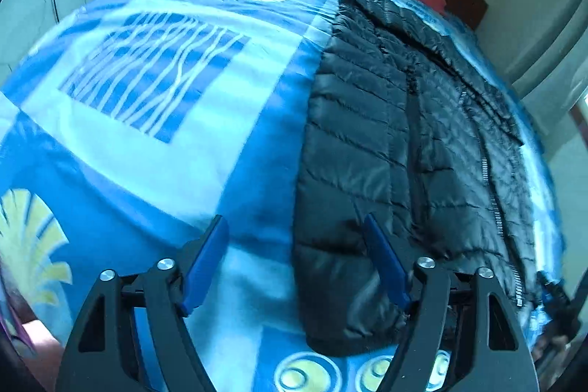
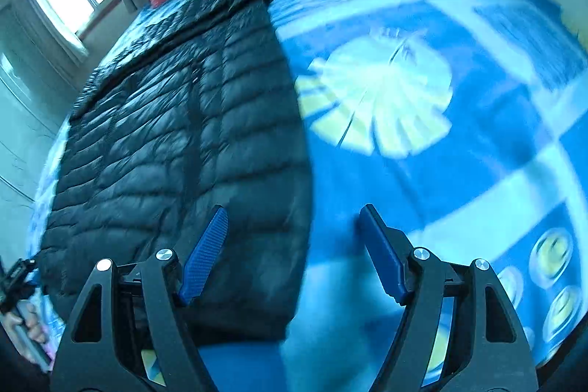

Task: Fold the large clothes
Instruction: 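Grasp the jacket hem with the left tool while the right tool grasps the hem, then lift the hem with both tools and fold it toward the collar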

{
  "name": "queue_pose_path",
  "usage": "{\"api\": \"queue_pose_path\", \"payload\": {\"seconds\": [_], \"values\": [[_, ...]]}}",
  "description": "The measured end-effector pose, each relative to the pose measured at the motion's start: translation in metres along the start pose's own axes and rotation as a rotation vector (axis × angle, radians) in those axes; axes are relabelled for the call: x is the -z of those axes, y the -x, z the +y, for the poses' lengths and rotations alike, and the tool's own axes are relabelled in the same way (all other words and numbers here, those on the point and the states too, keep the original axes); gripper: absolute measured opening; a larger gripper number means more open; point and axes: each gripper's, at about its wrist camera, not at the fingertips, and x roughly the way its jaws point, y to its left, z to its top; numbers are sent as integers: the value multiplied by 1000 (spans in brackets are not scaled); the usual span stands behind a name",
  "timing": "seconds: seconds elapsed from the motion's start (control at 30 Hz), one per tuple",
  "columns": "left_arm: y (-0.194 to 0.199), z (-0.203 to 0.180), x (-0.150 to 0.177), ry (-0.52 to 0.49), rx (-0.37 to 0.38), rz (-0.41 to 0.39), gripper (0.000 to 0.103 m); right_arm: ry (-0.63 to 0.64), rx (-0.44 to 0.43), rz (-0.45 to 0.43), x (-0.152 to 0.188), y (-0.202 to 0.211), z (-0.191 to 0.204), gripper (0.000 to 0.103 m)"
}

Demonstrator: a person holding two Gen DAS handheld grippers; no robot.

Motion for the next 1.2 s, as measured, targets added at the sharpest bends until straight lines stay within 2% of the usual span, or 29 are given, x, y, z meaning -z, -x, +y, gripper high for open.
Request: {"api": "queue_pose_path", "payload": {"seconds": [0.17,0.3,0.4,0.43,0.5,0.6,0.67,0.77,1.2], "values": [[-3,-8,4,-20,34,8,76,36,-47,11,10,0,15,74],[-2,-14,12,-39,41,12,71,78,-49,14,13,2,24,65],[0,-15,15,-31,78,24,58,80,-66,23,14,1,26,55],[-1,-14,16,-17,100,33,50,81,-67,23,14,1,26,52],[-1,-12,18,26,130,39,47,84,-68,20,15,1,27,47],[0,-15,20,15,121,26,38,74,-88,12,15,3,26,31],[2,-18,21,12,120,15,27,58,-120,8,14,6,23,19],[9,-22,19,11,125,-2,16,37,-152,3,12,12,19,16],[78,-29,19,3,252,-101,12,20,-252,-102,11,78,14,10]]}}
